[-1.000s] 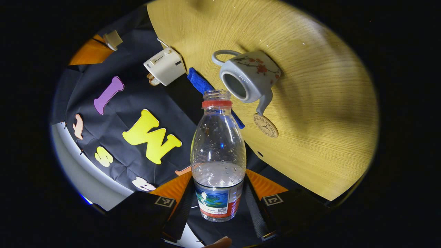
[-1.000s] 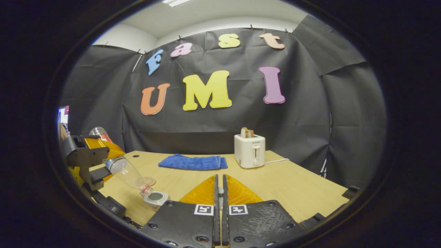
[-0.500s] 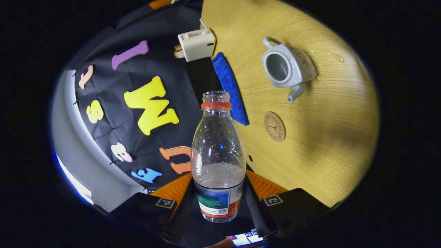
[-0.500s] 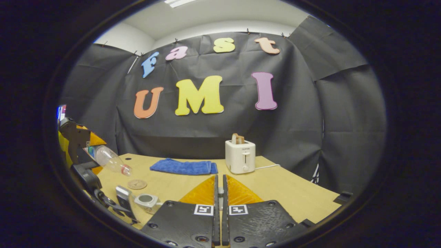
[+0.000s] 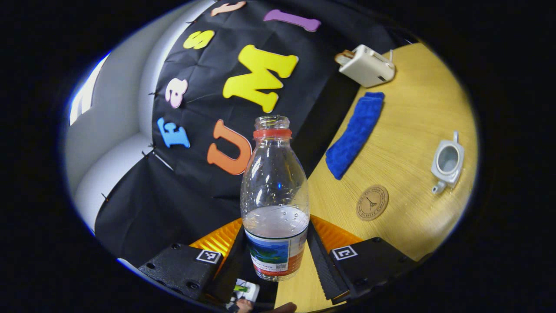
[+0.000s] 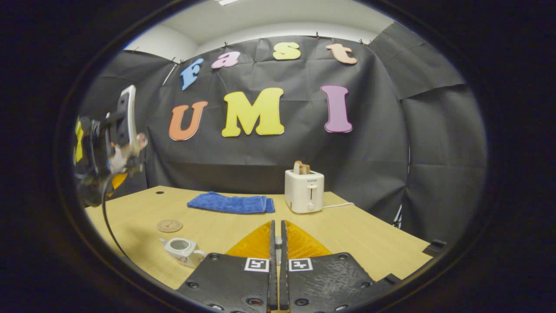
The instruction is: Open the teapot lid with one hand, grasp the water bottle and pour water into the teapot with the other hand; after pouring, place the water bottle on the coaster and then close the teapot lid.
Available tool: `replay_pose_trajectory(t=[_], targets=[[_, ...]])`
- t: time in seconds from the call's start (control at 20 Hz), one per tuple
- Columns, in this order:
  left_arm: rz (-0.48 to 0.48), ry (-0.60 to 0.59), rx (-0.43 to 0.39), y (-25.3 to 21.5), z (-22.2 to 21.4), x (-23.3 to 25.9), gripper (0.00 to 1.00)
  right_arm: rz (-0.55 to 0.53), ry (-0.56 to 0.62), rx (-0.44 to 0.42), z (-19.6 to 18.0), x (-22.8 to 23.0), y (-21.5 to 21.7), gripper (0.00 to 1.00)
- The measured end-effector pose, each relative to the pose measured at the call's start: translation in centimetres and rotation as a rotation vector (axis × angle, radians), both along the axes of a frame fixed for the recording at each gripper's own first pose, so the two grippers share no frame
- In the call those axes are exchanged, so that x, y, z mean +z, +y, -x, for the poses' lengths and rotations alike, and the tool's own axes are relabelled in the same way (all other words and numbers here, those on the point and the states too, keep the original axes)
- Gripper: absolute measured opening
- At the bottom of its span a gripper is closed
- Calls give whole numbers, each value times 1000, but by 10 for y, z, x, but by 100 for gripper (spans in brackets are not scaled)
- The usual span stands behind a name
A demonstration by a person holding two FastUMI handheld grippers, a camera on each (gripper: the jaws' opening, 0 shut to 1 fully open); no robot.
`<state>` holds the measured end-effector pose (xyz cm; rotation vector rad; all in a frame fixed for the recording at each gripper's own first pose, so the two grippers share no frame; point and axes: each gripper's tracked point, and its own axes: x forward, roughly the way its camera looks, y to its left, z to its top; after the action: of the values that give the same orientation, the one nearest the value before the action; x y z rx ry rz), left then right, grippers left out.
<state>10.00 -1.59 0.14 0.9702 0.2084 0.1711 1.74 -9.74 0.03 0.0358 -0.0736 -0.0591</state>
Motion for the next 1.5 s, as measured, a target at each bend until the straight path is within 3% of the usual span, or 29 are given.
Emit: replay_pose_trajectory(t=[0.2, 0.4, 0.6, 0.9, 1.0, 1.3, 1.5], targets=[[251, -100, 3, -4, -1, 23, 77, 19, 10, 7, -2, -5, 7, 2], [420, -181, 31, 2, -7, 32, 77, 22, 25, 13, -3, -10, 10, 2], [682, -225, -33, -4, -24, 23, 77, 21, 33, 21, -6, -13, 13, 2], [1014, -155, -101, -19, -57, -28, 78, 27, 52, 25, -11, -22, 16, 2], [1055, -120, -136, -29, -62, -47, 78, 32, 61, 27, -13, -26, 18, 2], [1023, -69, -227, -50, -75, -85, 79, 50, 88, 34, -21, -39, 26, 2], [1004, -22, -237, -63, -84, -107, 78, 60, 109, 38, -24, -46, 26, 2]])
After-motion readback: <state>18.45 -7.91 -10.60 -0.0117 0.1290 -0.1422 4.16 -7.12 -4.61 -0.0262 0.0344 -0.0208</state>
